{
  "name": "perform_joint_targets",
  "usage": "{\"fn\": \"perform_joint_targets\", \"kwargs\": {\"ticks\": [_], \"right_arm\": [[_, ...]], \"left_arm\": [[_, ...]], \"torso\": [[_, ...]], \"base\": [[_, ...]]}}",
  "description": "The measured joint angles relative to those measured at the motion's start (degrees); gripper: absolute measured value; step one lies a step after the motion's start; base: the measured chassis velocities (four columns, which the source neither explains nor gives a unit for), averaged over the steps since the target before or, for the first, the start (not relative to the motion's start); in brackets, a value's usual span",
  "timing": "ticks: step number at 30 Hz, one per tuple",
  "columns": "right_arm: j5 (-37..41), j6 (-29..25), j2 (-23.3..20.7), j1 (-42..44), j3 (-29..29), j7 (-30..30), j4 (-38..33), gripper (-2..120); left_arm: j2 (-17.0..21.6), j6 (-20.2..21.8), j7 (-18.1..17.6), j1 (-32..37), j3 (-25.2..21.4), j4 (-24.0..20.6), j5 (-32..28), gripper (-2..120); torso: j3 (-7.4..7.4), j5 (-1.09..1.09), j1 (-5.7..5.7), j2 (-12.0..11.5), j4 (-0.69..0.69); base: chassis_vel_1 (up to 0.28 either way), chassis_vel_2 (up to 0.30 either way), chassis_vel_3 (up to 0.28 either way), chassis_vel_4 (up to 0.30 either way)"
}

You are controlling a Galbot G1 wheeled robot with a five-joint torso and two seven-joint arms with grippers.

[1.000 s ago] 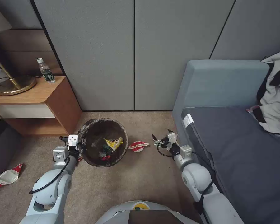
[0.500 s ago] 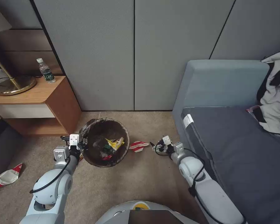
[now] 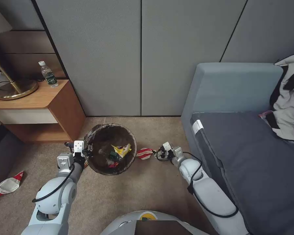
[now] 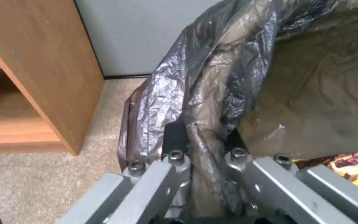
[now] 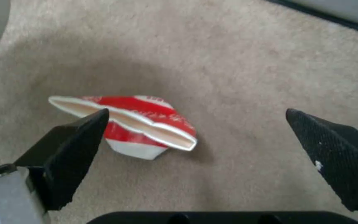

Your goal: Pick up the trash bin, then pick up the garbage from the floor and place it into the trash bin.

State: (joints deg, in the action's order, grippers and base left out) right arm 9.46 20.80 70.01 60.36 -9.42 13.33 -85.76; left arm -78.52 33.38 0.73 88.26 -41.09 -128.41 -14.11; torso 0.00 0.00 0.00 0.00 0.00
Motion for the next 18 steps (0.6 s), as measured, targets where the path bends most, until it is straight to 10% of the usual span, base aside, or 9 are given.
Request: {"fn": "perform_joint_targets", "kwargs": {"ticks": [18], "right_arm": [[-1.6, -2.8, -0.6, -8.7, 8.0, 4.9, 11.5, 100]], "left_arm": [[-1.0, 0.0, 0.0, -0.4, 0.1, 0.7, 0.5, 3]], "torso": [[-0.01, 0.00, 0.00, 0.0, 0.00]], "base": [[0.000, 0.000, 0.000, 0.000]]}}
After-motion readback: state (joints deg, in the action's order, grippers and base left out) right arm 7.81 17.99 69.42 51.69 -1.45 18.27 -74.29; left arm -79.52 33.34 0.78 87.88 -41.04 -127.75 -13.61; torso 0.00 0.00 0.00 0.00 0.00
